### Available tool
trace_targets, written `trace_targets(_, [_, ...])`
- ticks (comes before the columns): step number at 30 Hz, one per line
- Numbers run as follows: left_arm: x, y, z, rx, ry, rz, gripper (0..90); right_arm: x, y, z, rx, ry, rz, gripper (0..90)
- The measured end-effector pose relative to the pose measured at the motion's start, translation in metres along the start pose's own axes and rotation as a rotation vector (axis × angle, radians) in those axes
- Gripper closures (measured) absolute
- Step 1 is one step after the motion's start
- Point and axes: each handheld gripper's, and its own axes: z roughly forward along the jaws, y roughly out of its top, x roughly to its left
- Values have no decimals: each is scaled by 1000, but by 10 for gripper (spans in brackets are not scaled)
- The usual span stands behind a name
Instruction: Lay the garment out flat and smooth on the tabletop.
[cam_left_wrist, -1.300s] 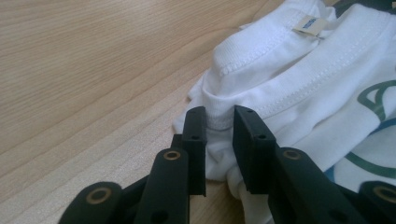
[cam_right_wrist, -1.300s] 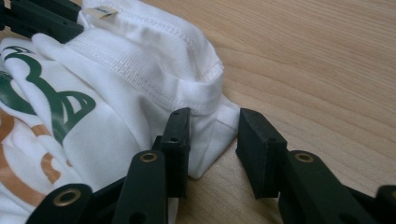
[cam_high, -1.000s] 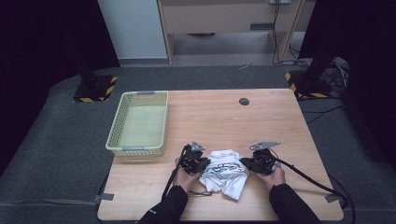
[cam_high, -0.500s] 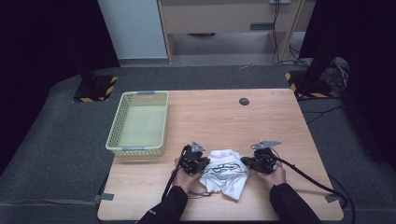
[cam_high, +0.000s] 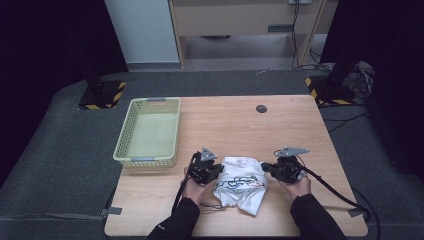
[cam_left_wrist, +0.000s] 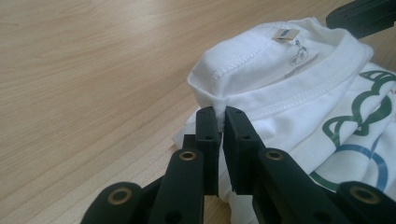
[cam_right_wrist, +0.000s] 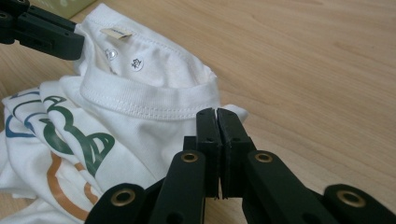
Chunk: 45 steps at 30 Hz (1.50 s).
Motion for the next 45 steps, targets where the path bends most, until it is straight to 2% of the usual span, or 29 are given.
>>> trace_targets(20, [-9,19,-30,-97,-4,35,846,-2,16,-26,-95,-23,-11,885])
trace_targets(31, [-13,28,-38,-126,-6,48,846,-2,23,-37,-135,-33,-12,886])
trace_targets(36, [-16,32,-41,-135,-1,69,846,-2,25,-39,-143,-41,-20,885])
trace_targets(45, [-16,37,-48,-158,-4,68,846,-2,29,-46,-159,-41,-24,886])
